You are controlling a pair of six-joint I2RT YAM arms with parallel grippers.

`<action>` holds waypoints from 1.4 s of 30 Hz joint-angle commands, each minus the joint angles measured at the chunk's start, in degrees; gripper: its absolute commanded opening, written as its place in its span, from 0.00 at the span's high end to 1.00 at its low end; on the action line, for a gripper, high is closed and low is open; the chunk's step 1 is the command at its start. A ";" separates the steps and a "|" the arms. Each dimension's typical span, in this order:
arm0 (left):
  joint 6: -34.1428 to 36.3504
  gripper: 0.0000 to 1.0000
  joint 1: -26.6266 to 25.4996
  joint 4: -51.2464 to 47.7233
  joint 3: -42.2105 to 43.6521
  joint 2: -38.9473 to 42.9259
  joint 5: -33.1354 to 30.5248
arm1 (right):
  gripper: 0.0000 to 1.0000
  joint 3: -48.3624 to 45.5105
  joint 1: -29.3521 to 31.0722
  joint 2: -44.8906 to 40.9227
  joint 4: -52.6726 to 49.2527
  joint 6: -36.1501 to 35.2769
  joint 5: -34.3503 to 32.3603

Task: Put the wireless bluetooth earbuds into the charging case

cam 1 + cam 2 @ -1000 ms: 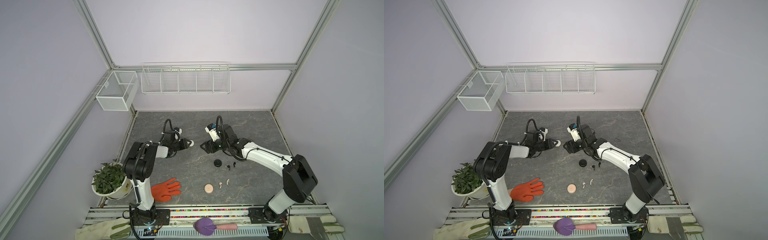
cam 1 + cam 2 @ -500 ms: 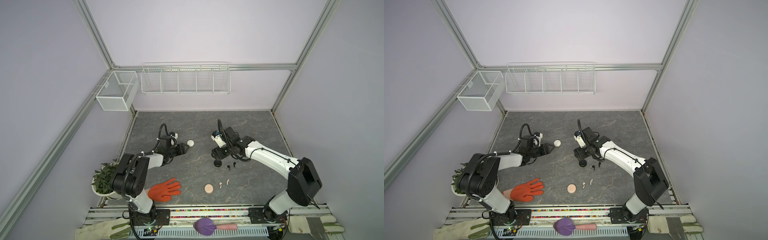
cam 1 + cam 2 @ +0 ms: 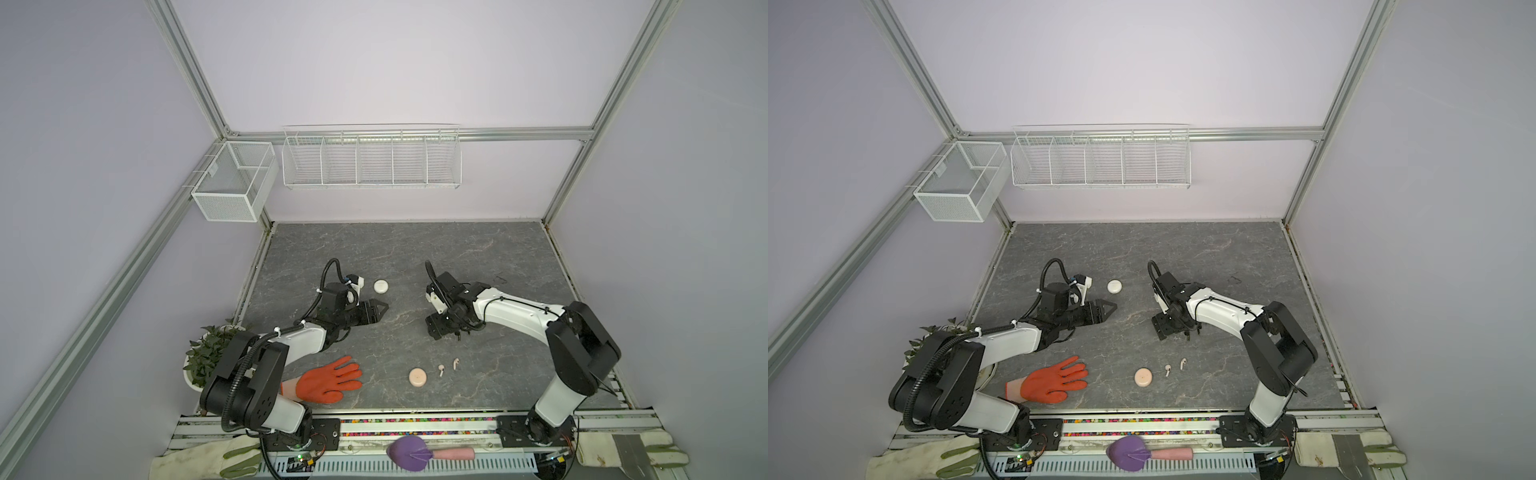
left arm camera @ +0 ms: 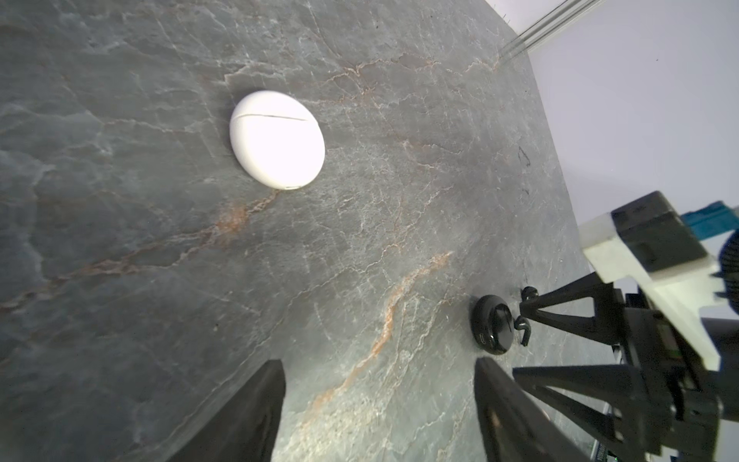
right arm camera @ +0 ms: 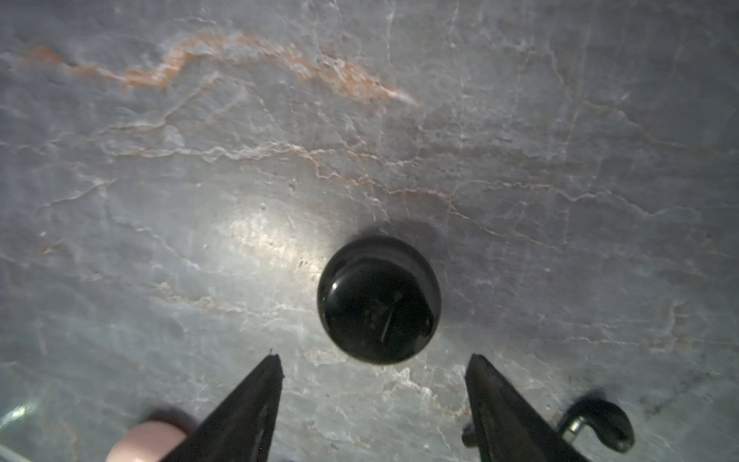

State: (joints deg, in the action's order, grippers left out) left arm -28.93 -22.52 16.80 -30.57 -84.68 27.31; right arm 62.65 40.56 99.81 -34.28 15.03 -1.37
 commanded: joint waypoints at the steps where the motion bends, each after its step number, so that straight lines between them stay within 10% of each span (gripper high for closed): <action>1: -0.94 0.25 -0.08 -0.86 0.58 0.32 1.25 | 0.28 0.87 0.61 2.59 0.90 3.44 -3.82; 16: -0.16 0.25 0.10 -0.64 1.12 0.77 0.98 | 0.49 6.03 3.89 7.86 -0.78 2.02 -12.55; 27: -2.83 0.26 4.97 -1.00 5.91 6.40 7.26 | 0.52 4.70 5.74 6.45 5.95 -28.06 8.86; 42: -4.29 0.25 6.64 -15.09 10.11 28.09 -5.60 | 0.45 11.26 11.71 13.01 7.26 -47.09 4.84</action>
State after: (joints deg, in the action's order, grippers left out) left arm -32.16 -16.12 4.34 -22.11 -58.63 25.91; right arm 73.10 51.88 111.50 -27.24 -26.79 4.97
